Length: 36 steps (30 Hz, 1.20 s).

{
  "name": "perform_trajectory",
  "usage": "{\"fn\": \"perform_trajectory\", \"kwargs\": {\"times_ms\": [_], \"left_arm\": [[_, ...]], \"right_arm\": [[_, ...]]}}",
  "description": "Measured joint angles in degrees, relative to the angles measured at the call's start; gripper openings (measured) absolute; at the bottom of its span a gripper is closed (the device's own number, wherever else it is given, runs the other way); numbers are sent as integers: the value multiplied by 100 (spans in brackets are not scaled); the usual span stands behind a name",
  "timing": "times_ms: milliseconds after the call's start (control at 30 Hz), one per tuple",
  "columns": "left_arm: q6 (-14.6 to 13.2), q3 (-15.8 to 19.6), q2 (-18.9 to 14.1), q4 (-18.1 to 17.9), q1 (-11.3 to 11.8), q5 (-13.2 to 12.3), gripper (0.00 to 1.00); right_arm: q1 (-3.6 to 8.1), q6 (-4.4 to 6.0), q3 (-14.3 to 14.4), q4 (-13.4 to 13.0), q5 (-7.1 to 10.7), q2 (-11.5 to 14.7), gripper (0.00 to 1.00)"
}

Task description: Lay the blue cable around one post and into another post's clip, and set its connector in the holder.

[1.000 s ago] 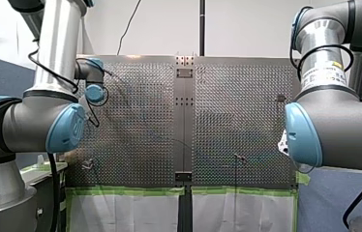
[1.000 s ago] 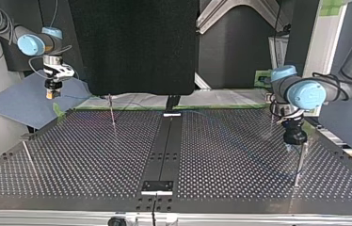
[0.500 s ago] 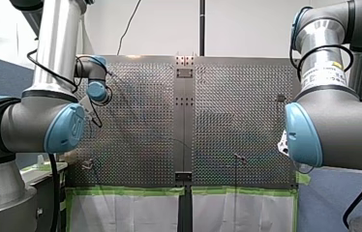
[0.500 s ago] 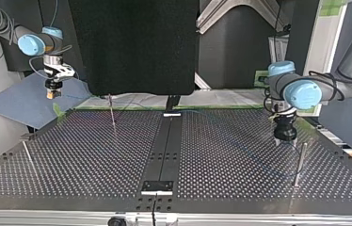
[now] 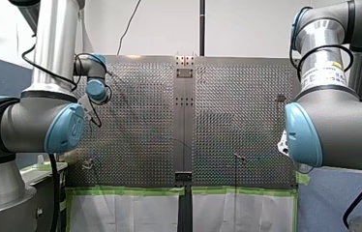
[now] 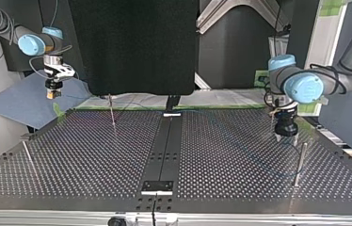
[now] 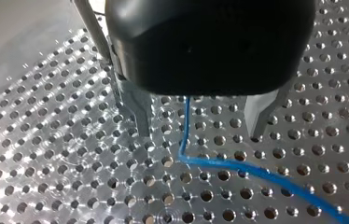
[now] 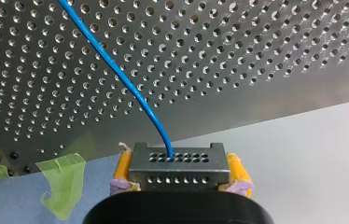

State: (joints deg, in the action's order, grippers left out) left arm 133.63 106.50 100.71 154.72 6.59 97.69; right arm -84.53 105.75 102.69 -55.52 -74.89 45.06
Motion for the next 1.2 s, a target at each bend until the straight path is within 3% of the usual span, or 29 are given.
{"fn": "perform_trajectory", "kwargs": {"times_ms": [433,600,900,1200], "left_arm": [[-187,394,-572,0,-61,-35,99],[-208,651,-845,-78,-37,17,99],[-437,1109,-1357,149,34,467,99],[-971,757,-1904,687,87,935,99]], "right_arm": [[0,0,0,12,0,-4,0],[2,45,0,4,6,-2,0],[4,90,0,-53,42,-6,0],[-22,77,-2,-34,61,-10,0]]}}
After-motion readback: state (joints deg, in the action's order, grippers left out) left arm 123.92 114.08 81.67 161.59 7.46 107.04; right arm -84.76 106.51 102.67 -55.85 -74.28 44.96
